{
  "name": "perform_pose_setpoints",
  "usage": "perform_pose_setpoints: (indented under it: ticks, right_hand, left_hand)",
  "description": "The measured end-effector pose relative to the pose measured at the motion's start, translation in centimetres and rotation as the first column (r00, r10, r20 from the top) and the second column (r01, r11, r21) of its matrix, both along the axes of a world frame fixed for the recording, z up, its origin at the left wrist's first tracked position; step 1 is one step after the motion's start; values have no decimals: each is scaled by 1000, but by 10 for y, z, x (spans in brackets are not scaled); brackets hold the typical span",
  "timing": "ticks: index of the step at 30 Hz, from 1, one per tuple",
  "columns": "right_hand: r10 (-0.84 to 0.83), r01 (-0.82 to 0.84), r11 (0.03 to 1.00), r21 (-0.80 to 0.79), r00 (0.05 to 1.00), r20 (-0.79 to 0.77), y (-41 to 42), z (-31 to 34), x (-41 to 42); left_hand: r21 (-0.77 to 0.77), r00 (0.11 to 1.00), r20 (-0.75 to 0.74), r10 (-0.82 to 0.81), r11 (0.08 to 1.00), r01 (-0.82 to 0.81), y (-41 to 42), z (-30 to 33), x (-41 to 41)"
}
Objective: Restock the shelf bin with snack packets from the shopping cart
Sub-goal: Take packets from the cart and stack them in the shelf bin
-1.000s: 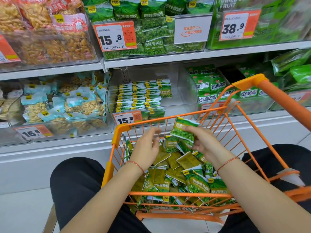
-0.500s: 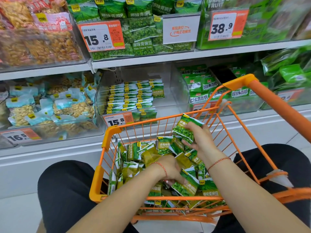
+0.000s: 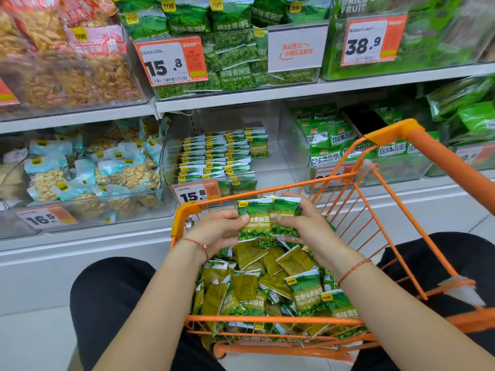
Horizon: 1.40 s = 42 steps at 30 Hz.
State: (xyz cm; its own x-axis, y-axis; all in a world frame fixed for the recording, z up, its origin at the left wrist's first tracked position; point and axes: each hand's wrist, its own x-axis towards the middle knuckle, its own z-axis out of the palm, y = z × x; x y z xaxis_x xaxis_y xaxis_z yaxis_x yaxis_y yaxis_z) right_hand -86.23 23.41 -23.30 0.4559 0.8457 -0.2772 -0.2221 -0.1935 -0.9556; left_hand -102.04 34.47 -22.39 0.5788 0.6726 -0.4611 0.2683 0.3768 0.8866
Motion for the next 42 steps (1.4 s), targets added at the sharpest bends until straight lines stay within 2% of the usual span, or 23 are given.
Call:
perform_pose_setpoints:
  ticks: [2,6,10,18,22,25,33,39,42]
  right_hand:
    - [53,-52,998,17,998,-17,-1,2,-4]
    - [69,-65,997,34,986,-152,0,7,-6]
    - [77,-75,997,17,982,-175,2,6,-7]
    - [75,-75,997,-25,997,2,-7,8,-6]
    - [75,-78,997,-20,990,-122,-6,13,-7]
    - [13,-16,1000,-15,978,-208,-4,17,-9]
    - [68,-66,997,37,994,-84,-7,13,-9]
    - [-9,9,999,51,1000,9,-8,11,-8]
    - [-5,4,1000,19,1000,30,-7,12,-9]
  left_hand:
    - [-47,998,54,16,999,-13,-4,-5,7]
    - [-142,985,160,64,989,-41,-5,-13,8]
    - [-109,980,197,40,994,-19,-4,-18,8]
    - [42,983,183,25,999,-33,-15,-17,13]
    - [88,984,173,31,995,-47,-17,-16,12]
    - [103,985,170,31,993,-49,-17,-15,12]
    - [73,970,222,97,991,-116,-16,-14,10]
    - [121,972,234,-4,992,-25,-20,-13,11]
    - [124,970,241,18,991,-49,-22,-12,11]
